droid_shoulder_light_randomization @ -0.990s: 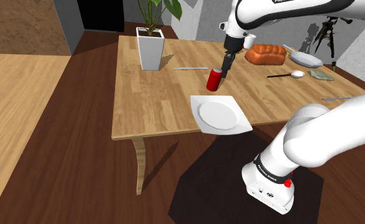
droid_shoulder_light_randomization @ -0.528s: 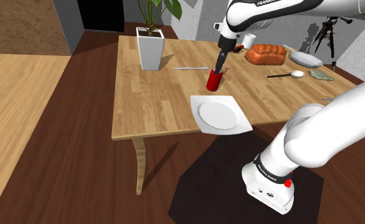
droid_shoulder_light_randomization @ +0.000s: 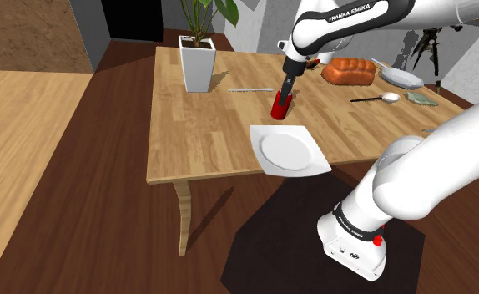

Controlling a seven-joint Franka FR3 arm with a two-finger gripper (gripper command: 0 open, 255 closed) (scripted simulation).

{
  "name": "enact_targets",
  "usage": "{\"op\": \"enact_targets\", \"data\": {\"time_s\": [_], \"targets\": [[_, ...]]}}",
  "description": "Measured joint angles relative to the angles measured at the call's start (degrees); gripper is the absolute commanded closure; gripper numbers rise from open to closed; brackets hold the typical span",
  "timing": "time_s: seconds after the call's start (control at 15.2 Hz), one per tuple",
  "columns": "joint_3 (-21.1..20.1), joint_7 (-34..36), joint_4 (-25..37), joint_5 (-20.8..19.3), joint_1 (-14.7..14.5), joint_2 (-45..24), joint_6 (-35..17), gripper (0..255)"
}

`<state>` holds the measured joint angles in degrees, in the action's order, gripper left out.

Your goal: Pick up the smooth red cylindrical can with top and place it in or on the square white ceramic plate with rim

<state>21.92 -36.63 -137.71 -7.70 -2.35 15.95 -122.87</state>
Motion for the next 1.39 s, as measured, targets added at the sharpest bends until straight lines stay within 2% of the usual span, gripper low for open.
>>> {"op": "enact_targets", "data": {"time_s": [0.26, 0.33, 0.99, 1.39], "targets": [[0.01, 0.0, -0.08, 0.0, 0.0, -0.01, -0.12, 0], [0.01, 0.0, -0.08, 0.0, 0.0, -0.01, -0.12, 255], [-0.02, 0.0, -0.06, 0.02, -0.01, 0.05, -0.08, 255], [-0.49, 0.2, 2.5, -0.2, 0.05, 1.69, 4.11, 255]]}}
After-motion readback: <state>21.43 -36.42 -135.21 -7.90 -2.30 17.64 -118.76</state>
